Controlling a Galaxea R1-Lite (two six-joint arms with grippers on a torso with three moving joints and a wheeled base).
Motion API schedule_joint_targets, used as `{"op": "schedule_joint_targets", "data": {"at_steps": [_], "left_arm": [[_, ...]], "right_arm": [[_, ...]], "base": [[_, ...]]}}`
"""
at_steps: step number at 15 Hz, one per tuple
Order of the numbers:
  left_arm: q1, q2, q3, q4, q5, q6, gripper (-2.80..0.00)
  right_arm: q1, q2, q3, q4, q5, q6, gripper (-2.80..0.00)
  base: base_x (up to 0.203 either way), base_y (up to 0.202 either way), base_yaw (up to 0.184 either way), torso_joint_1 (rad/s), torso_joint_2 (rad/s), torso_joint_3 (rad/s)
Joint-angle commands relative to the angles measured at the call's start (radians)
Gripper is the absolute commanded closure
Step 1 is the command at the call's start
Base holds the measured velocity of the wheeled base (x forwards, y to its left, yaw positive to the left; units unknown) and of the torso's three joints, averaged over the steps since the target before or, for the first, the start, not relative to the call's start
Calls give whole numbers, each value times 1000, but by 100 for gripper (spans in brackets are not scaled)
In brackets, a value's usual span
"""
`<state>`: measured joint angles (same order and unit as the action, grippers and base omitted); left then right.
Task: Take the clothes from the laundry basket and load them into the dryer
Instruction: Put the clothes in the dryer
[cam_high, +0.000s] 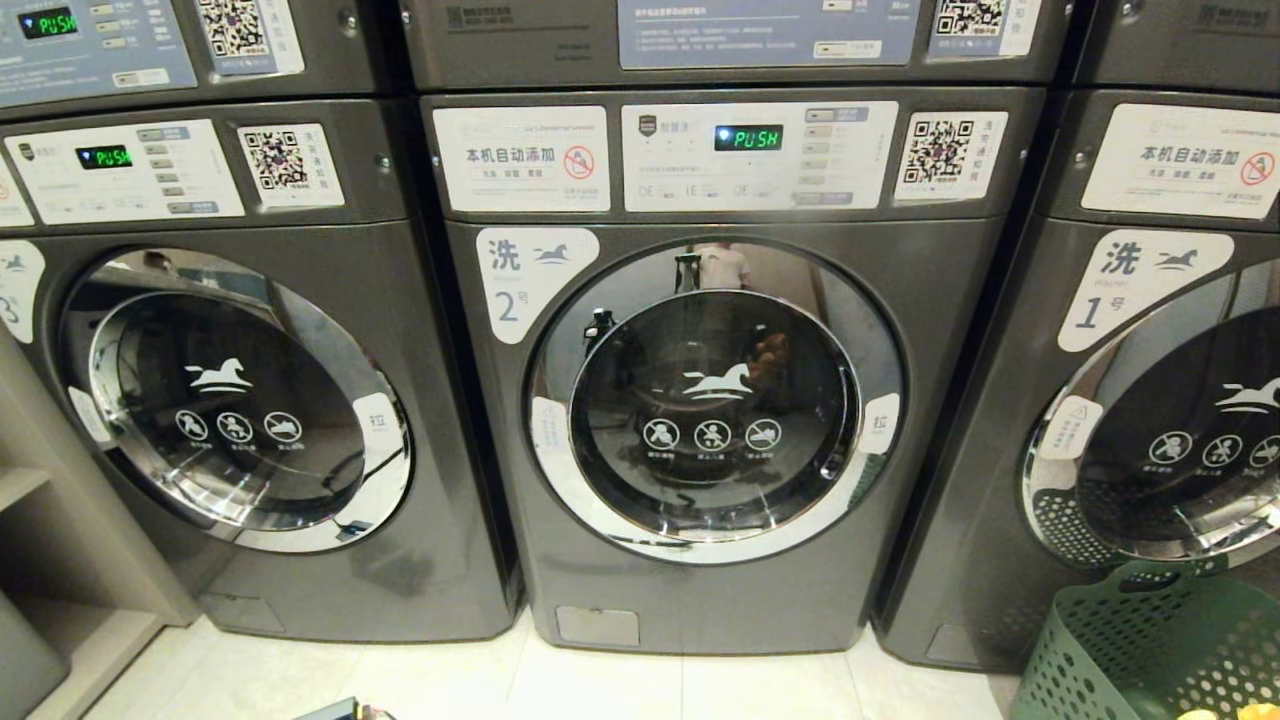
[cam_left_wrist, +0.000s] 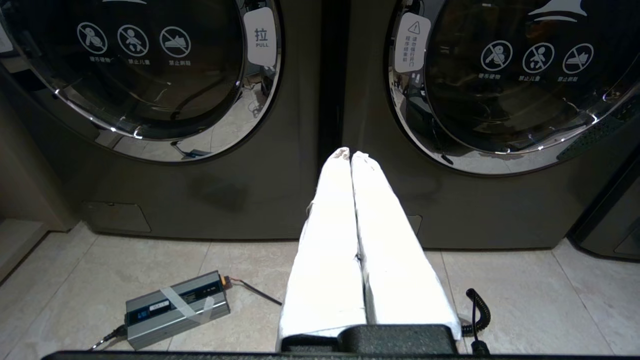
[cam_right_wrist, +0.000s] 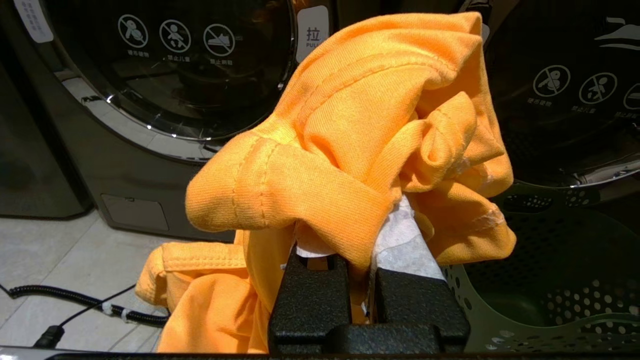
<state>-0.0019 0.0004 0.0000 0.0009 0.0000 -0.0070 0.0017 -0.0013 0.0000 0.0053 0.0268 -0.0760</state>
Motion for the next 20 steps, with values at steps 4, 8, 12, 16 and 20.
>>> {"op": "schedule_joint_targets", "data": {"at_steps": [4, 8, 12, 16, 20], "left_arm": [[-1, -2, 2, -1, 0, -1, 0], [0, -2, 0, -1, 0, -1, 0], [0, -2, 0, -1, 0, -1, 0], [0, -2, 2, -1, 0, -1, 0], [-1, -2, 2, -1, 0, -1, 0]], "right_arm": [[0, 0, 0, 1, 2, -2, 0], [0, 0, 0, 1, 2, -2, 0], [0, 0, 0, 1, 2, -2, 0], [0, 0, 0, 1, 2, -2, 0], [0, 0, 0, -1, 10, -7, 0]], "base": [[0, 0, 0, 0, 0, 0], [177, 0, 0, 0, 2, 4], [197, 0, -1, 7, 3, 2], [191, 0, 0, 8, 3, 3], [17, 0, 0, 1, 2, 2]]}}
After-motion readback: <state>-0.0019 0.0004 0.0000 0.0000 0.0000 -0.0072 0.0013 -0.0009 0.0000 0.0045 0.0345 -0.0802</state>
